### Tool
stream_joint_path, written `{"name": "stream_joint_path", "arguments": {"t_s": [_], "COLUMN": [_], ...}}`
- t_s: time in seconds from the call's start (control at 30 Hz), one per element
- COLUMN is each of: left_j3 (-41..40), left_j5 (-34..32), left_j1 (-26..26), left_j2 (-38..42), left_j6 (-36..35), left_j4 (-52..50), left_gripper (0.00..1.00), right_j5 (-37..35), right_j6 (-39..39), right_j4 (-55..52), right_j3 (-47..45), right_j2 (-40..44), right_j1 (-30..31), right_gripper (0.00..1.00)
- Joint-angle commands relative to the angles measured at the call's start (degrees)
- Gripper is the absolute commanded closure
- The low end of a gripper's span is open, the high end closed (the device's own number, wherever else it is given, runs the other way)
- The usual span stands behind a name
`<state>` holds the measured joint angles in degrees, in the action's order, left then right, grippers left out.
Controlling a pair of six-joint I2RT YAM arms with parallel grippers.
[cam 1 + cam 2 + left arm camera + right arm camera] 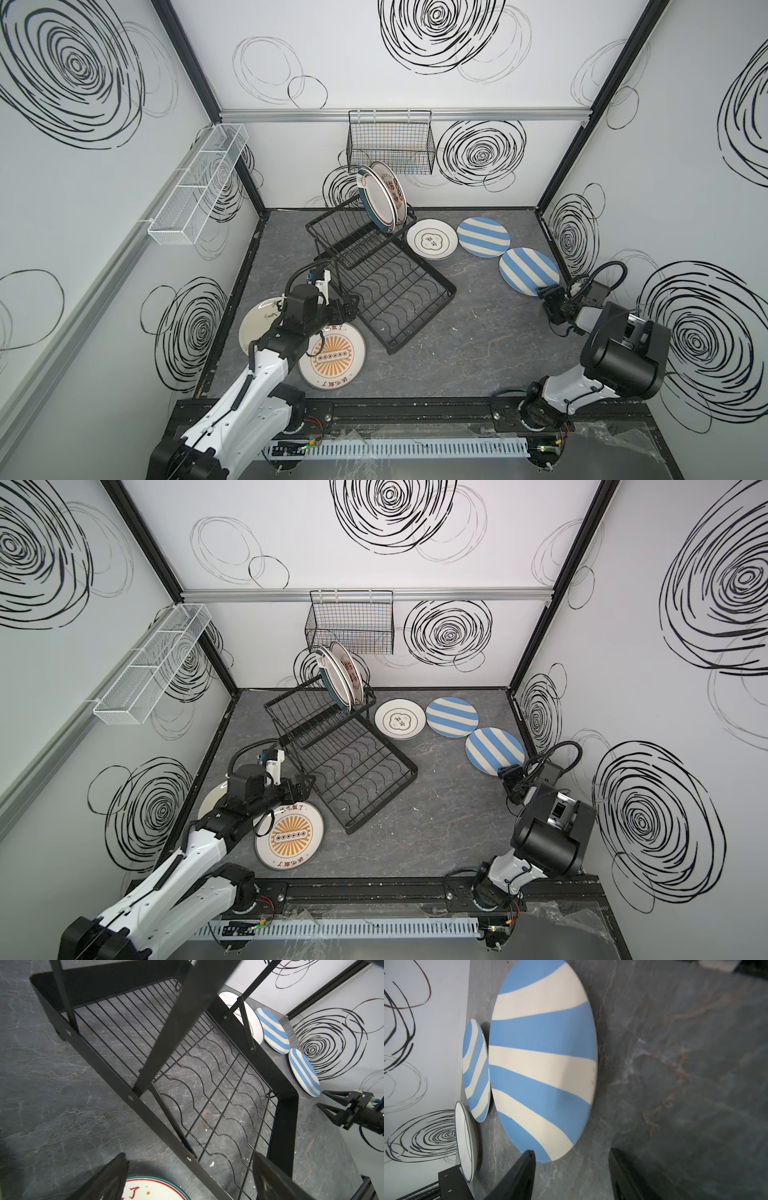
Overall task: Load plates into a dish rack
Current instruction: Move the plate to the middle-right of the table.
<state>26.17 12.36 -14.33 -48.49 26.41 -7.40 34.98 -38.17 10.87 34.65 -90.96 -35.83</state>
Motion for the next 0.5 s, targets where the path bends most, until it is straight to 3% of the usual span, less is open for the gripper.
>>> {"name": "stream_joint_path", "arguments": {"t_s": [0.0, 0.2, 0.47], "left_j3": [-0.3, -0.2, -0.3], "left_j5": [0.9, 1.1, 0.8], "left_j1": [1.1, 2.0, 2.7], "left_j2": [0.1, -0.4, 0.5], "left_j6": [0.5, 0.5, 0.6], "left_j4": [3.0, 3.3, 2.7], "left_gripper": [0.04, 0.04, 0.04], "right_j5": [0.4, 0.9, 2.2], "right_j6": [0.2, 0.2, 0.1], "right_j4": [1.4, 2.9, 3.9], "right_j3": [1.2, 1.8, 2.2], "right_j2": [-4.0, -8.3, -11.3], "right_j1": [-1.2, -1.9, -2.7], "right_gripper": [0.39, 0.43, 0.61]}}
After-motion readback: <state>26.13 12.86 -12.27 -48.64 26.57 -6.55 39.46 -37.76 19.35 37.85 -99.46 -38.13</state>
